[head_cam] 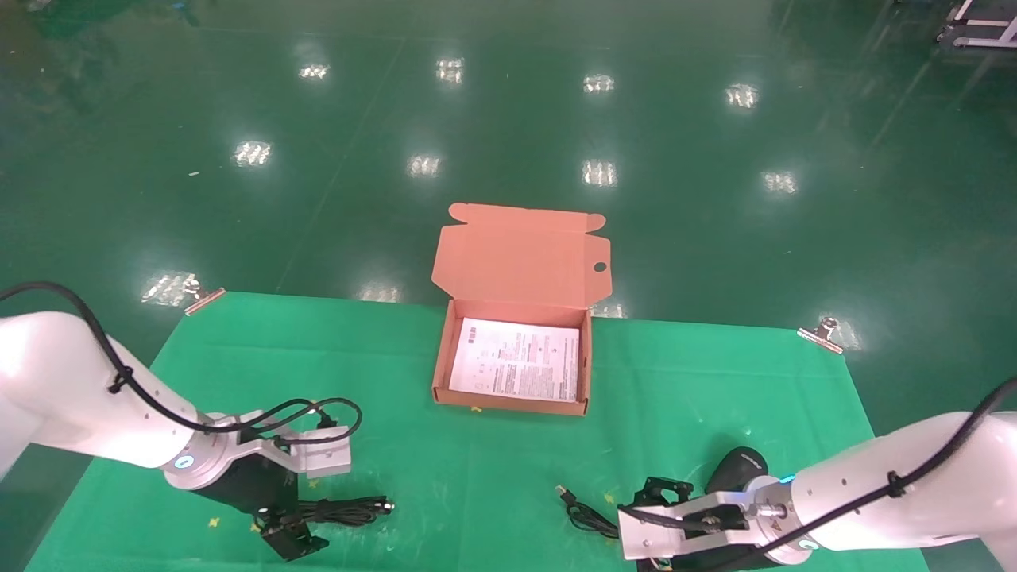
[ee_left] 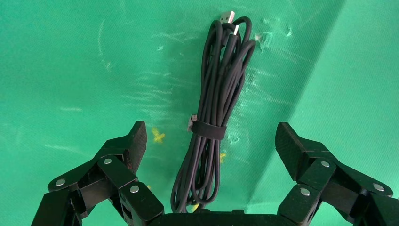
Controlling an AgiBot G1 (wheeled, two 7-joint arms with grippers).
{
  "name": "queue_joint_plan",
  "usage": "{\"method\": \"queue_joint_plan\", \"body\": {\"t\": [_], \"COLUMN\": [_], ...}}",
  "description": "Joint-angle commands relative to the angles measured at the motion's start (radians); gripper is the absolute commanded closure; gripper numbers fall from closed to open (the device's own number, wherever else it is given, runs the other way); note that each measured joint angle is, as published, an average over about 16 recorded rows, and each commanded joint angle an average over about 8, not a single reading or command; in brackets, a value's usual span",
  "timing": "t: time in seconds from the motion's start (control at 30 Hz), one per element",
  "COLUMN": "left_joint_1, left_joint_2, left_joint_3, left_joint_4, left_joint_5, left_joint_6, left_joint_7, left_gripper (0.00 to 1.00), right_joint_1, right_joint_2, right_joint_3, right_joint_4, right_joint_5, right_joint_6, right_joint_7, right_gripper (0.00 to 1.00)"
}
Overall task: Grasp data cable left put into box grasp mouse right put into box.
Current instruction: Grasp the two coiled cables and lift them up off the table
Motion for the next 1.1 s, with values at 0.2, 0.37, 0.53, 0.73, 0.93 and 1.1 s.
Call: {"method": "queue_joint_plan", "body": {"t": [0.2,0.37,0.53,0.73,0.93,1.1], "left_joint_1": [-0.019,-0.028,-0.034,-0.037,-0.036,-0.035], "left_joint_2": [0.045,0.064,0.075,0.078,0.075,0.074], "left_joint_3": [-0.008,-0.013,-0.019,-0.021,-0.021,-0.020], "left_joint_4": [0.144,0.225,0.288,0.309,0.296,0.289], "left_joint_5": [-0.016,-0.024,-0.032,-0.035,-0.035,-0.034], "left_joint_6": [-0.036,-0.059,-0.072,-0.077,-0.074,-0.072], "left_joint_7": [0.072,0.110,0.133,0.138,0.134,0.133], "left_gripper": [0.00,0.02,0.59,1.00,1.00,1.00], "right_joint_1": [0.010,0.011,0.011,0.012,0.012,0.012], "right_joint_2": [-0.040,-0.065,-0.085,-0.092,-0.088,-0.085], "right_joint_3": [-0.005,-0.006,-0.010,-0.013,-0.012,-0.011], "right_joint_4": [-0.103,-0.163,-0.209,-0.225,-0.215,-0.210], "right_joint_5": [-0.011,-0.016,-0.025,-0.032,-0.028,-0.025], "right_joint_6": [0.033,0.062,0.087,0.097,0.092,0.088], "right_joint_7": [-0.026,-0.053,-0.074,-0.079,-0.076,-0.074], "right_gripper": [0.00,0.00,0.57,1.00,1.00,1.00]}}
